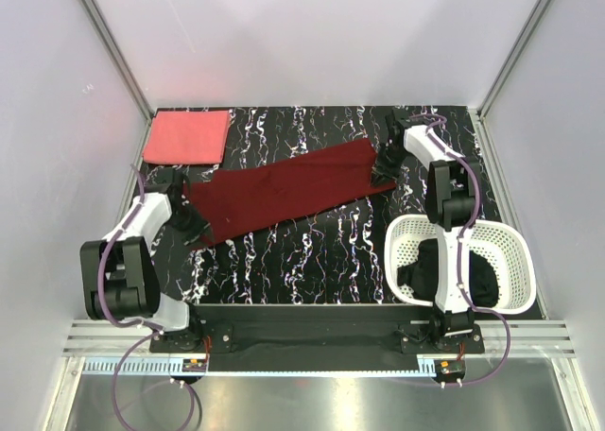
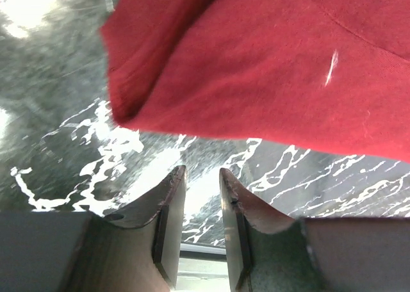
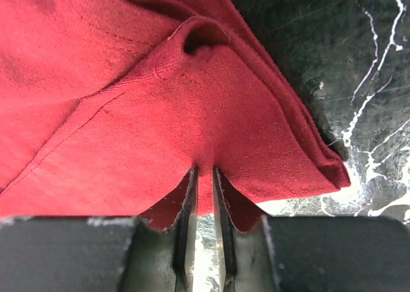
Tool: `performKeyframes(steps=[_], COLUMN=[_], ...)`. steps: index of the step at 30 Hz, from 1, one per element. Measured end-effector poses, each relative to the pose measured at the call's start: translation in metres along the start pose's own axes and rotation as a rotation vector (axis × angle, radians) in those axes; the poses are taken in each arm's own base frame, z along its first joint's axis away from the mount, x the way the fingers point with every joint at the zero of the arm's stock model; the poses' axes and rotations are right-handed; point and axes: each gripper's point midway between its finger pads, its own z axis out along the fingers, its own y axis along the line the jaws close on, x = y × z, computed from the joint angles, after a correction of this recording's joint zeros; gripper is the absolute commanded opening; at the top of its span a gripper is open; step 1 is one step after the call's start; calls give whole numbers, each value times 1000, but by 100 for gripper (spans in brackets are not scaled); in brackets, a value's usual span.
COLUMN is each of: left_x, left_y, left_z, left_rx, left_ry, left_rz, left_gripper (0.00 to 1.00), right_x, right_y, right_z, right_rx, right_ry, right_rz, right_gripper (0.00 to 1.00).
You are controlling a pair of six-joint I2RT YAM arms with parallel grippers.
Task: Fold and stack the t-shirts
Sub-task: Fold the tshirt
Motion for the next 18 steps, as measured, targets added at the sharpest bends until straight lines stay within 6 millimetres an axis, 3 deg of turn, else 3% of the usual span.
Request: performKeyframes(steps=[2,5,9,12,16,18], left_x=[-2,-8,-25,-35,-34,-29], left_y=[2,1,-1,-6,-14,-21], left_z=[-7,-23,-43,-46,-43,-41], left_rx=[7,22,26,47,68,40], left_ry=[-25,-99,-173,-185,-179,-183], left_rz=[-2,19,30,23,31,71], left_gripper=[36,50,46,45,54,61], right_x=[1,0,-3,-8,-29,-41], right_y=[-1,-3,-7,-14,-14,-9], right_z=[0,-2,-4,-9,-27,-38], right_rx=[0,7,13,24,27,12], right_ry=[-8,-14,-18,-20,-65,-102], right_rz=[-2,1,12,29,13,-9], right_gripper=[22,27,34,43,51,66])
